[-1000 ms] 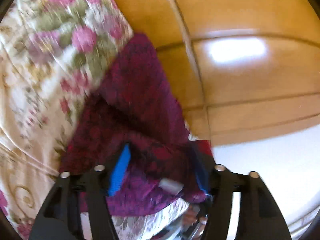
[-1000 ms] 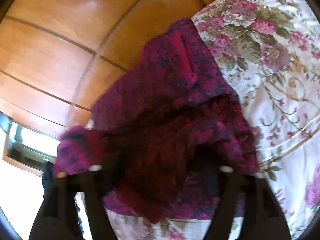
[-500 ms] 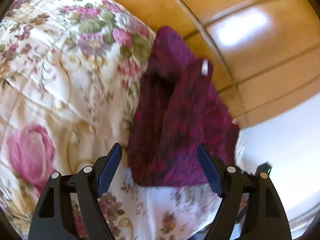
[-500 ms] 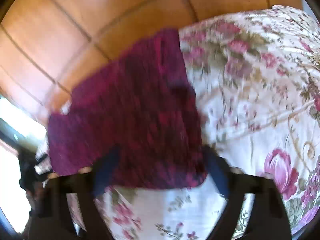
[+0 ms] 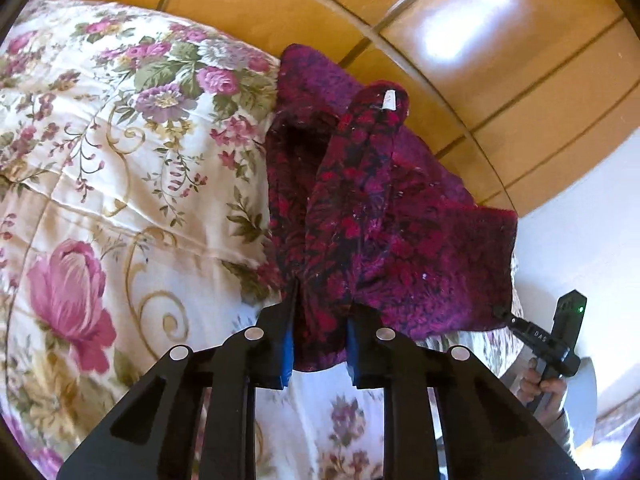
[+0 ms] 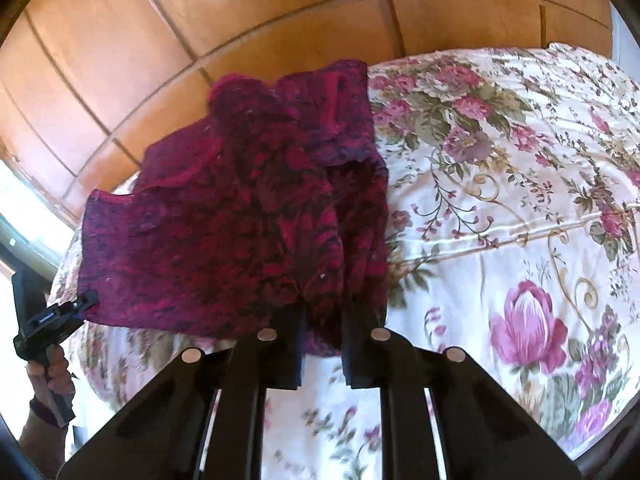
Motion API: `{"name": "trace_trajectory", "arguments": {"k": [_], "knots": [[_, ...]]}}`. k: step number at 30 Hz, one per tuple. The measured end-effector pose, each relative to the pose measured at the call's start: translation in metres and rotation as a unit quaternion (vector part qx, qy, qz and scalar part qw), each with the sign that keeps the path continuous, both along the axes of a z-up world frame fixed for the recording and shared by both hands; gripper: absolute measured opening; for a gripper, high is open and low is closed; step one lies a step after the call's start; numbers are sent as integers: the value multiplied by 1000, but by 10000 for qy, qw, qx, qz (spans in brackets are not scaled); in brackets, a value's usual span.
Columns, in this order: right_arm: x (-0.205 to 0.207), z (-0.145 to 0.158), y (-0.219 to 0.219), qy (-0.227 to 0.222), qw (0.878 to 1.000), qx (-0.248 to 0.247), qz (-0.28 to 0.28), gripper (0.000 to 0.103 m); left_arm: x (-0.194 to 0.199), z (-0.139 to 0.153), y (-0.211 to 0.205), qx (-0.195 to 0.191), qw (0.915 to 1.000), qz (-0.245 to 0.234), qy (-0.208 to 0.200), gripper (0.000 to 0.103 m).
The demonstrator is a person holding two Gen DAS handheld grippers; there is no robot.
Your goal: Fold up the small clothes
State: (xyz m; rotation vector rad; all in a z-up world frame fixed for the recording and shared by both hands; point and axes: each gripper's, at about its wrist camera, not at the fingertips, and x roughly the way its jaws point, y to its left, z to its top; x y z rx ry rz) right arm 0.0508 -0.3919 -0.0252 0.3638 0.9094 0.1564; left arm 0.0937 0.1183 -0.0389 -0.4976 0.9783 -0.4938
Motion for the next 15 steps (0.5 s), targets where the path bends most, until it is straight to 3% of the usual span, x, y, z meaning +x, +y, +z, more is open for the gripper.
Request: {"name": "trace_trajectory", "arguments": {"k": [5, 10, 15], "knots": [[-35, 6, 3, 65, 9998, 153, 95, 12, -35, 4, 5, -5, 9999, -117, 33, 19], [-79, -3, -2, 406, 9979, 425, 281, 12, -79, -8, 14, -68, 9993, -135, 335, 17], [-100, -11, 4, 707, 9960, 329, 443, 12, -103, -9, 27, -68, 9988, -104, 464, 15]]}}
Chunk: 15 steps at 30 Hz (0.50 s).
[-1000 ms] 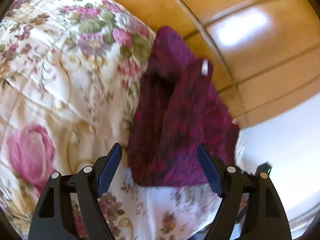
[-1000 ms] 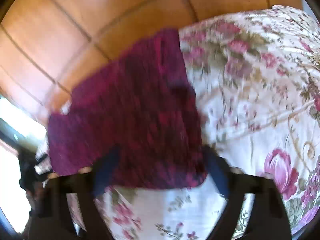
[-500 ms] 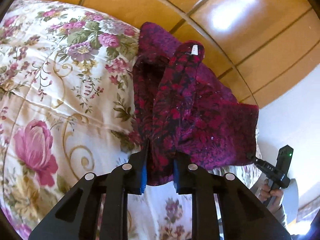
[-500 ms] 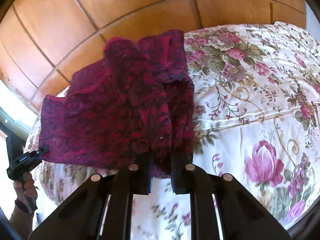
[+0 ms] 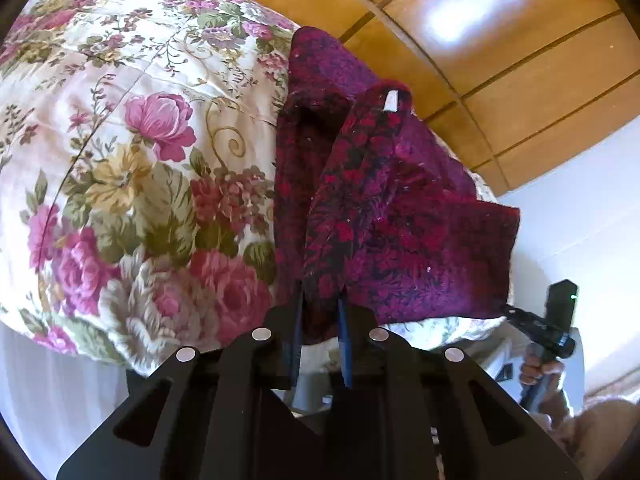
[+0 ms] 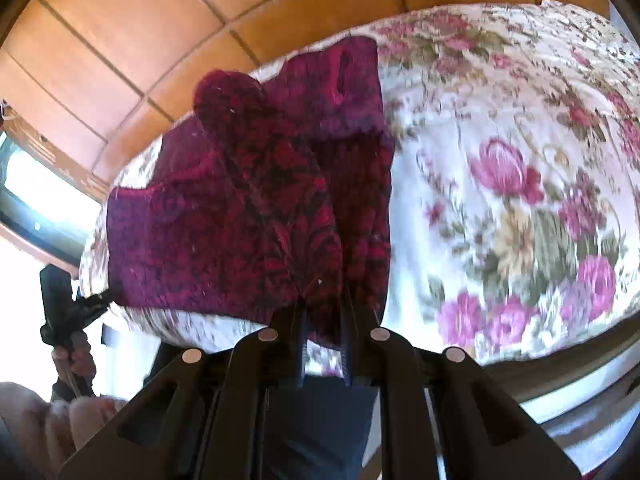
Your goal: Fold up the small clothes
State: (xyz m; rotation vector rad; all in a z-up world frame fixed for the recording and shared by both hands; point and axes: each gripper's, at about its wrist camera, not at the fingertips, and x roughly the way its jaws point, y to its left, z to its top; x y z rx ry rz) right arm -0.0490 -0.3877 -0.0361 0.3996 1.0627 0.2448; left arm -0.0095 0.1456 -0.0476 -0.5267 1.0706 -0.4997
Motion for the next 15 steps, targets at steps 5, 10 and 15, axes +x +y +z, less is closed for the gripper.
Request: {"name": "trace_trajectory", "arguments": {"k": [5, 10, 15], "knots": [[20, 1, -3, -48, 9998, 37, -181, 53, 9, 19, -4, 605, 9976, -65, -342, 47], [34, 21, 10, -466, 9974, -474, -289, 75, 24, 40, -4, 905, 9928, 139, -779, 54], [53, 38, 44, -1046, 9868, -1231, -107, 74, 48, 52, -18, 1418, 9830, 140, -1160, 67]]}}
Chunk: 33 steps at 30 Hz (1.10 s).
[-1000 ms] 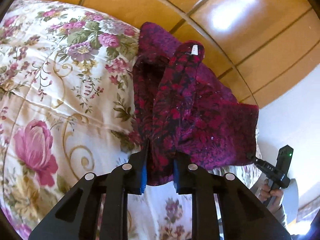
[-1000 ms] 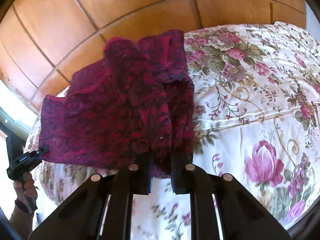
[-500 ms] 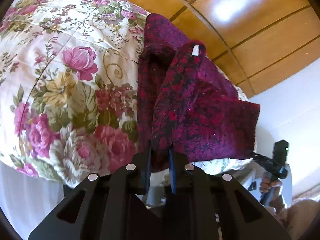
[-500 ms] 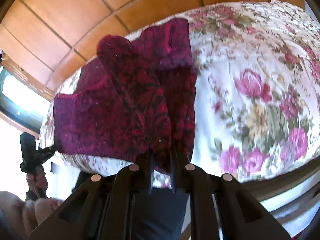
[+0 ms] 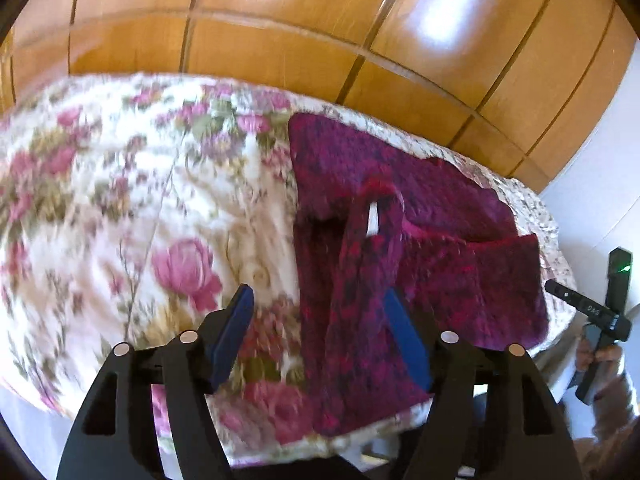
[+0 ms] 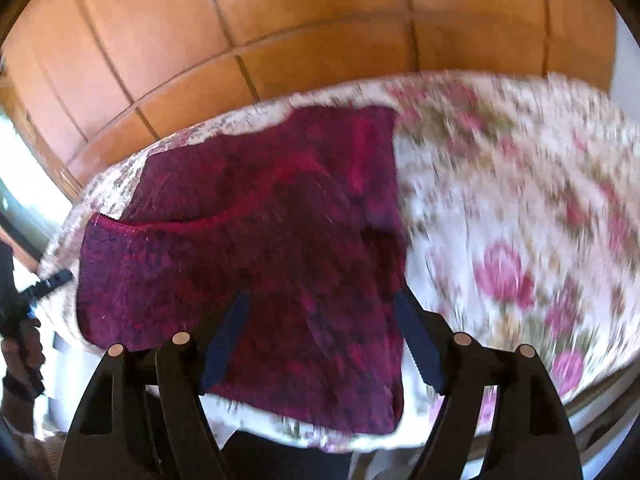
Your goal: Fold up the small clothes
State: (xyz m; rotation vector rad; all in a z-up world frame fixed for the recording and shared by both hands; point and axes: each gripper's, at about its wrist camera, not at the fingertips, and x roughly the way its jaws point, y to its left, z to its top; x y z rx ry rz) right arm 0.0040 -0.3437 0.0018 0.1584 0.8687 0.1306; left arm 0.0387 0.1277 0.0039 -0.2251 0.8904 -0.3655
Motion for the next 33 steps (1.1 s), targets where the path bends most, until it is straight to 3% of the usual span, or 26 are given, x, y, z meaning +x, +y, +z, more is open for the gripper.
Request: {"name": "trace_trajectory", "arguments": {"k": [4, 7, 8, 9, 10, 14, 19, 28, 33], "knots": [[21, -2, 20, -162, 9988, -459, 56, 66, 12, 8, -16, -24, 9997, -198, -103, 67], [41, -19, 27, -40, 9975, -704, 0, 49, 22, 5, -41, 334, 9986, -366, -197, 67], [47, -26, 27, 65, 9970, -771, -12, 35, 26, 2, -47, 388, 9982, -406, -193, 64], [52, -34, 25, 156, 9964, -833, -61, 27, 32, -2, -53, 428, 9980, -430, -162, 47], [56, -42, 22, 237, 9965, -794, -91, 26, 37, -7, -59, 472, 9977, -470, -85, 26], [56, -57, 14, 261, 9978, -611, -81, 27, 51, -20, -68, 527, 9976, -439, 35, 20], [55, -61, 6, 247, 9989, -388, -85, 29, 50, -23, -71, 905, 9950, -375, -174, 20], [50, -59, 15, 142, 9982, -562, -166, 33, 43, -19, -77, 1289, 9903, -306, -423, 26], [47, -56, 18, 116, 9977, -638, -216, 47, 45, -20, -76, 1202, 9918, -254, -361, 26]]}}
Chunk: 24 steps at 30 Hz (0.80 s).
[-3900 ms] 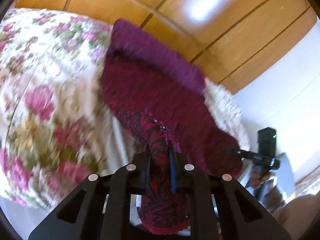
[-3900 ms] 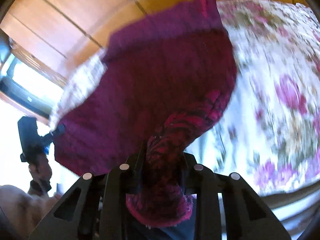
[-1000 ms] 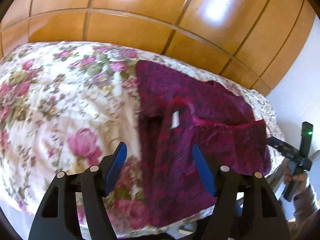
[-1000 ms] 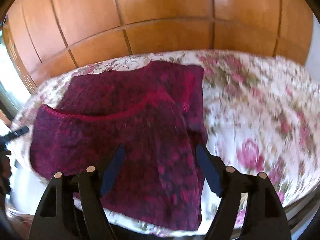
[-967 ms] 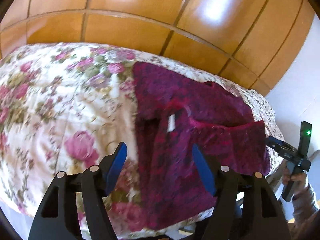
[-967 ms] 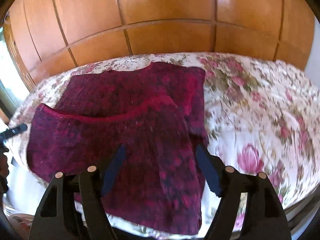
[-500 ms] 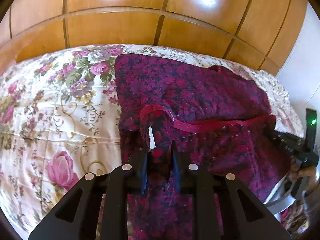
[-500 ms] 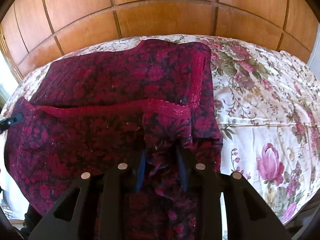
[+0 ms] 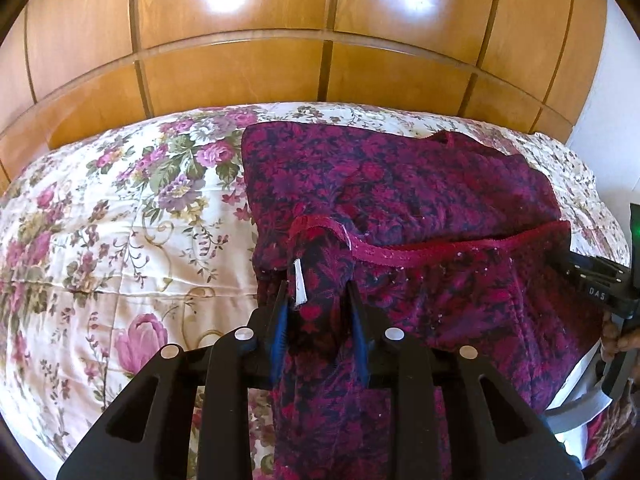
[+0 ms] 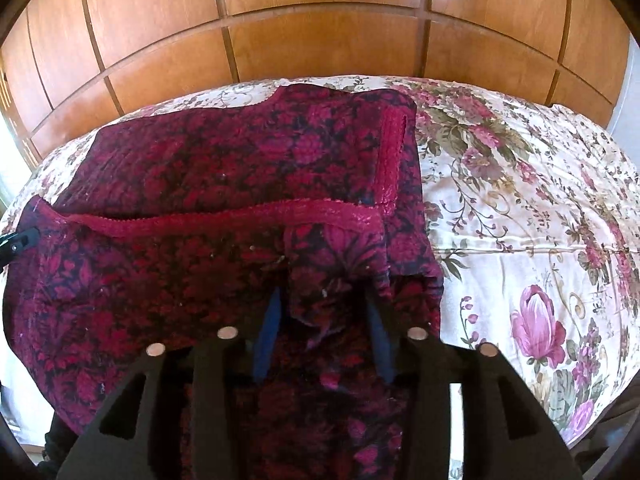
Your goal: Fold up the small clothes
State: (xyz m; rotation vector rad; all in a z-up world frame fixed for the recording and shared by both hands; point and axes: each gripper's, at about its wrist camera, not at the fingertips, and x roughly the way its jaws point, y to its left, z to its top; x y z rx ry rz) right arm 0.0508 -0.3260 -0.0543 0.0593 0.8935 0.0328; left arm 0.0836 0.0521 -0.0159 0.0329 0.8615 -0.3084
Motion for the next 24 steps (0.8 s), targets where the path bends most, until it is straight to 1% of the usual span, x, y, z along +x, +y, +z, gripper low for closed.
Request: {"name": "trace_trajectory", "arguments": {"k": [2, 4, 5, 7, 11, 13, 15, 20, 22, 23, 24], "knots": [[-1, 2, 2, 9, 10000, -57, -23, 51, 0, 0, 0, -15, 10000, 6, -7, 26], [-2, 4, 3, 12, 9998, -195, -94, 63, 0, 0, 0, 35, 10000, -30, -55, 26], [-2, 4, 3, 44, 9997, -215, -148, 78, -1, 0, 0, 49, 9999, -42, -77, 26], [-3, 3, -1, 150, 9998, -24, -144, 79, -1, -1, 0, 62, 9999, -39, -94, 26], [-8, 1, -2, 163, 9996, -61, -202, 79, 0, -1, 0, 87, 9999, -22, -118, 26], [-10, 3, -2, 144, 9996, -113, -213, 79, -1, -1, -1, 160, 9997, 32, -182, 36], [-12, 5, 0, 92, 9995, -239, -206, 79, -2, 1, -1, 211, 9994, 54, -287, 36], [-14, 13, 1, -89, 9990, -365, -231, 79, -4, 4, -2, 154, 9994, 11, -305, 36], [-16, 16, 2, -126, 9991, -350, -192, 78, -5, 5, -2, 153, 9994, 35, -302, 36], [-16, 16, 2, -132, 9992, -339, -156, 75, -6, 5, -2, 142, 9994, 43, -297, 36], [-16, 16, 3, -121, 9992, -351, -126, 67, -6, 5, -1, 104, 9996, 20, -279, 36]]}}
